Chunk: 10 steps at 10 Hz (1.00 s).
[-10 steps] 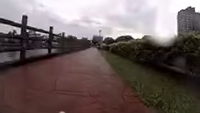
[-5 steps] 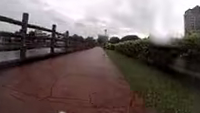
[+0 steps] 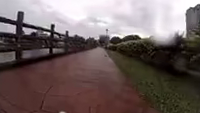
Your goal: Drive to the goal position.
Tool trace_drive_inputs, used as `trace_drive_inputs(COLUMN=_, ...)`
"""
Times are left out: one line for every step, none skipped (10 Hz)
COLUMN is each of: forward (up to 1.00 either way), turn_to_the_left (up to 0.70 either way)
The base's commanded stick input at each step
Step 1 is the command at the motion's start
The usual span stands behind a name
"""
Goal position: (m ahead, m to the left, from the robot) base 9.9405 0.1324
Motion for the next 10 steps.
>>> trace_drive_inputs(forward=0.50, turn_to_the_left=0.00)
trace_drive_inputs(forward=0.50, turn_to_the_left=0.00)
trace_drive_inputs(forward=0.50, turn_to_the_left=0.00)
trace_drive_inputs(forward=0.50, turn_to_the_left=0.00)
trace_drive_inputs(forward=0.50, turn_to_the_left=0.00)
trace_drive_inputs(forward=0.50, turn_to_the_left=0.00)
trace_drive_inputs(forward=0.50, turn_to_the_left=0.00)
trace_drive_inputs(forward=0.50, turn_to_the_left=0.50)
trace_drive_inputs(forward=0.50, turn_to_the_left=0.50)
trace_drive_inputs(forward=0.50, turn_to_the_left=0.50)
